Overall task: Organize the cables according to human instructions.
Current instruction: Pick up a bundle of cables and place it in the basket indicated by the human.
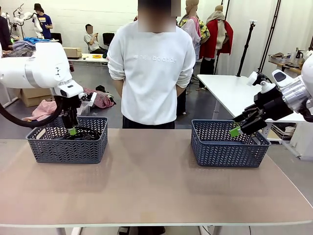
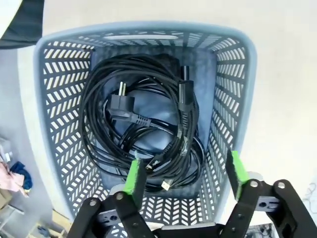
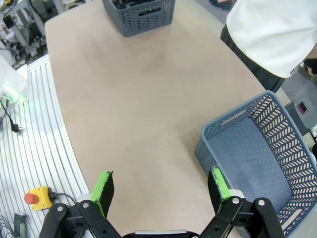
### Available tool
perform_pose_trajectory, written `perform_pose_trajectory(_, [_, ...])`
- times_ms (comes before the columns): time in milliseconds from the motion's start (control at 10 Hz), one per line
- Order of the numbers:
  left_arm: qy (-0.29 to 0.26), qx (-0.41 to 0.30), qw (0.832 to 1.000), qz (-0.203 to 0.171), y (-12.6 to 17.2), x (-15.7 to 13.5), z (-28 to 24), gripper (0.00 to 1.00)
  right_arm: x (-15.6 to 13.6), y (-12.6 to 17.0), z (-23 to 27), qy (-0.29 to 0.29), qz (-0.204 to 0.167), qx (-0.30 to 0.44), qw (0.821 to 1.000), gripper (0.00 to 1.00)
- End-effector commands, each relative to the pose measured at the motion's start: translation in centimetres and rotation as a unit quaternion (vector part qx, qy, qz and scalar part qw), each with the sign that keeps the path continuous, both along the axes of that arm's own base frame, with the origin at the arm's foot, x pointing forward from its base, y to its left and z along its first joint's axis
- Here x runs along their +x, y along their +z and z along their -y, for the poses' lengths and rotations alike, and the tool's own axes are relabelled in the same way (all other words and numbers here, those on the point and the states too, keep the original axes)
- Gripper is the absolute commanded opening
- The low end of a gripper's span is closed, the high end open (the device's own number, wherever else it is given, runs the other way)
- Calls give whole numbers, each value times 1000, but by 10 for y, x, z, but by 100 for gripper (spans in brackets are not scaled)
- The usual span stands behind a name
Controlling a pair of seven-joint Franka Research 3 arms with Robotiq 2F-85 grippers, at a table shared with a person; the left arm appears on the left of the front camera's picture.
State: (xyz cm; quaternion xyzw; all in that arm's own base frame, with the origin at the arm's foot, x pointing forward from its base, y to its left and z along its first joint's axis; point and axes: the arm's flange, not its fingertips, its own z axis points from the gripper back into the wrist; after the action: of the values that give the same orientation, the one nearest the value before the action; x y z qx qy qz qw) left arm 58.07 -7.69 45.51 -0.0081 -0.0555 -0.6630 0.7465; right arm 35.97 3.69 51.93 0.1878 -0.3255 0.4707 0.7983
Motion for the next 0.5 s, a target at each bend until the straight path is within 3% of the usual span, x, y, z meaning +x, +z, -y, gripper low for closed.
perform_pose_trajectory(0, [4, -10, 1000, -12, 6, 2, 0, 100, 3, -2, 0, 11, 9, 15, 1000, 100])
perform_pose_trajectory(300, [25, -36, 999, -21, -3, -2, 2, 100, 3, -2, 0, 11, 9, 15, 1000, 100])
perform_pose_trajectory(400, [-2, 0, 1000, -9, 1, -1, 2, 100, 3, -2, 0, 11, 9, 15, 1000, 100])
